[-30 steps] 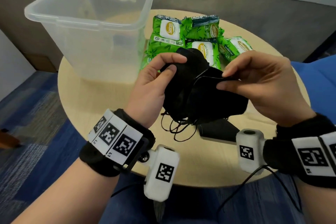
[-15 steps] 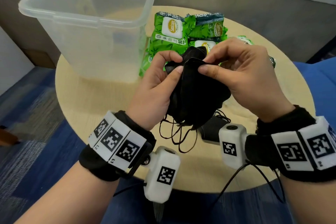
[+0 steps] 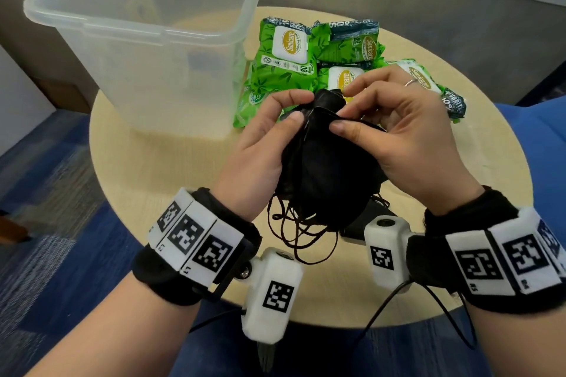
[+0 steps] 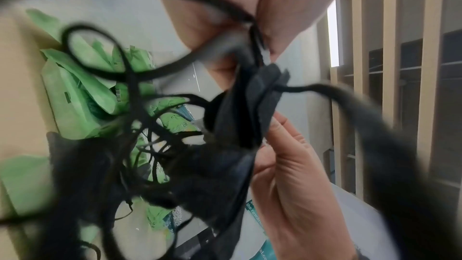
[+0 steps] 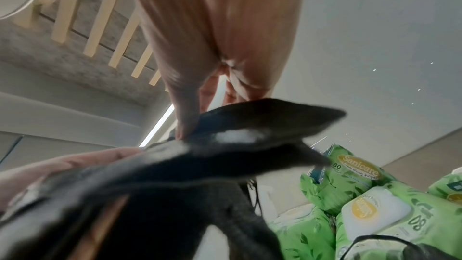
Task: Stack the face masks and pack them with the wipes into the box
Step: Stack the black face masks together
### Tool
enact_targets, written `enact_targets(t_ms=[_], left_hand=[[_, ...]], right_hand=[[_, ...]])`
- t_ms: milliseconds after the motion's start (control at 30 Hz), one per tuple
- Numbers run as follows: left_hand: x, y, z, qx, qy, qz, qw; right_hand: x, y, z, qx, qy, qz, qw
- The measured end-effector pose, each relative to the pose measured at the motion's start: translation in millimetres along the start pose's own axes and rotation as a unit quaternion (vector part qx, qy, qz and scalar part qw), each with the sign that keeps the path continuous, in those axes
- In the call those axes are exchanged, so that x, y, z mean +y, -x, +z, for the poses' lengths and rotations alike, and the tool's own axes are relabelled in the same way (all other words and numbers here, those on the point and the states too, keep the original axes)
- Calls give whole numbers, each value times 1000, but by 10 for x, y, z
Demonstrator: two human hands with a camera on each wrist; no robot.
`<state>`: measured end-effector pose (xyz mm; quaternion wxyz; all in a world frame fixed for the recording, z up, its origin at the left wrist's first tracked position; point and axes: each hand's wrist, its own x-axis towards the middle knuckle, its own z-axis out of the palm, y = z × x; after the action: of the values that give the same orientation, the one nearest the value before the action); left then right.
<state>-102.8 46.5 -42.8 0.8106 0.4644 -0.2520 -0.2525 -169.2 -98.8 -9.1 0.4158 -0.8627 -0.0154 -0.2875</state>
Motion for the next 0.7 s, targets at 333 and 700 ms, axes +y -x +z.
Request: enact_targets(t_ms=[333,700], left_hand=[[45,32,-74,-32,14,-20,999],[28,14,-159,26,35,-61,997]], right_hand=[[35,-37,-43,-66,113,-123,984],[22,-11,37,-34,155,-196,968]])
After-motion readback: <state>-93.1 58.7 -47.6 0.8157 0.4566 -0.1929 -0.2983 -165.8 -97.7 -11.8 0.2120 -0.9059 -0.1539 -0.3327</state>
